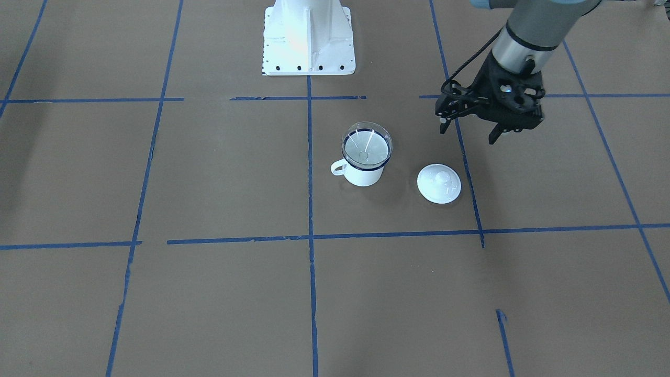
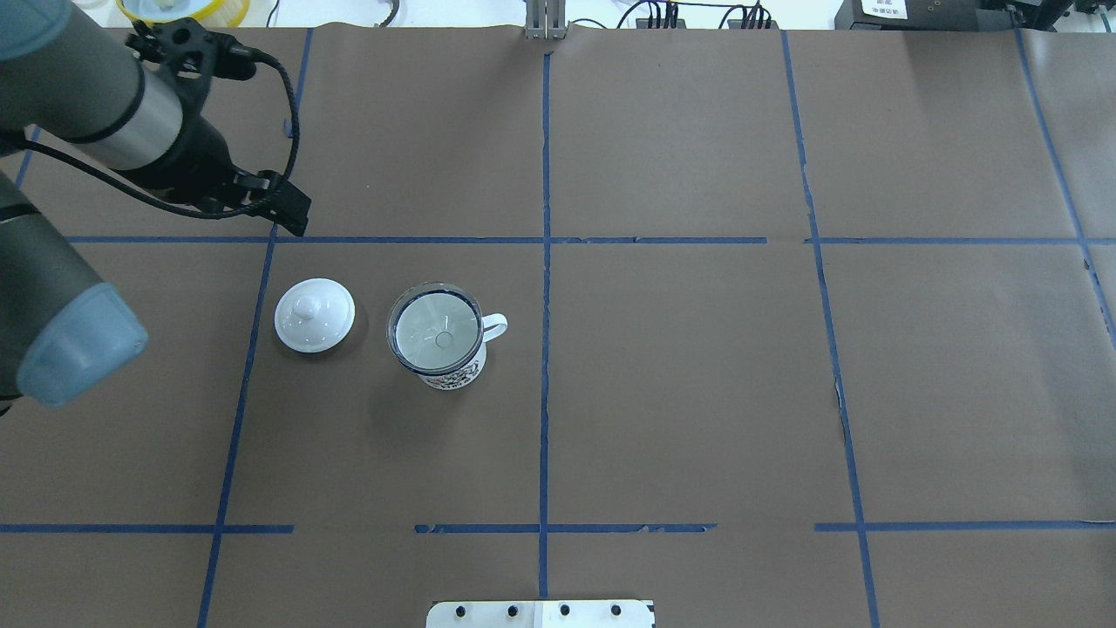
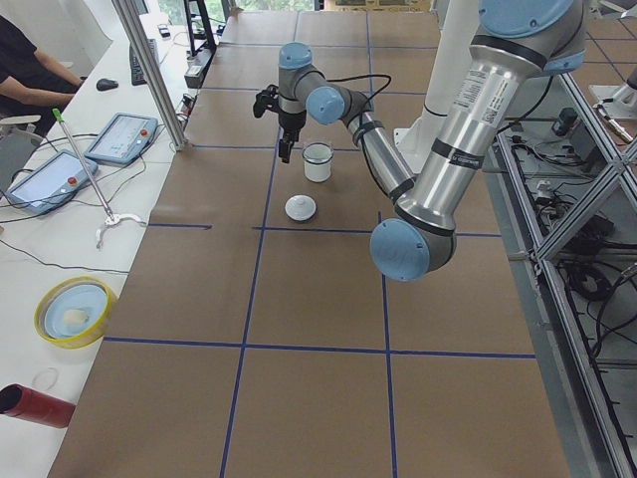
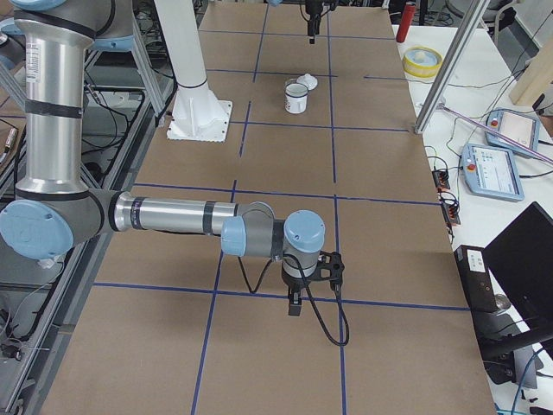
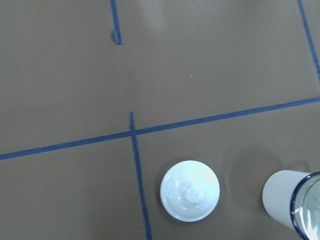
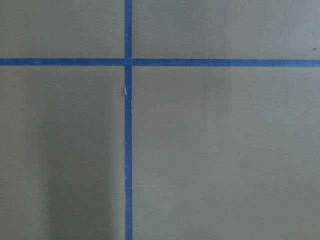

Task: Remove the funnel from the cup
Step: 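Lower the left gripper onto the funnel stem and close it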

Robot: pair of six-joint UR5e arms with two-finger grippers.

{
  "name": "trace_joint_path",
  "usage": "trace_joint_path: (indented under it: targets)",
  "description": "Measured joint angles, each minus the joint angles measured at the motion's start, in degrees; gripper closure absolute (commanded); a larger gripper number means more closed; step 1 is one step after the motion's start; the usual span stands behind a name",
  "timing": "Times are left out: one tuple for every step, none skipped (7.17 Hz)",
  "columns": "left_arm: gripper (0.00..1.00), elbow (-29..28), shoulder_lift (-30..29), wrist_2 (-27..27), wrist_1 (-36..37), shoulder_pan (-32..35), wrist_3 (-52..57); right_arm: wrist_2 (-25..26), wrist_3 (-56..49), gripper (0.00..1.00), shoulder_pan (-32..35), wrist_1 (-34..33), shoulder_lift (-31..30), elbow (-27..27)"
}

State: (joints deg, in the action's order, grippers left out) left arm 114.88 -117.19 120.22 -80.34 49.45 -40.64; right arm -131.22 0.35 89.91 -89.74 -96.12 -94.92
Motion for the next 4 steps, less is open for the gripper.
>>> trace_joint_path:
  targets:
    - [0.0, -1.2, -1.5, -1.3, -0.2, -2.3, -1.4, 0.0, 0.0, 0.0, 0.0, 0.0, 0.0, 0.0]
    - [0.0, -2.0, -2.3, -4.0, -1.0, -5.0, -3.9, 0.0, 0.0, 0.0, 0.0, 0.0, 0.0, 0.0]
    - [0.0, -2.8, -2.7, -7.4, -2.5, -7.7, -6.9, 0.0, 0.0, 0.0, 0.0, 0.0, 0.0, 0.0]
    - [0.0, -3.5, -2.9, -9.3, -3.5, -10.0, -9.8, 0.0, 0.0, 0.0, 0.0, 0.0, 0.0, 0.0]
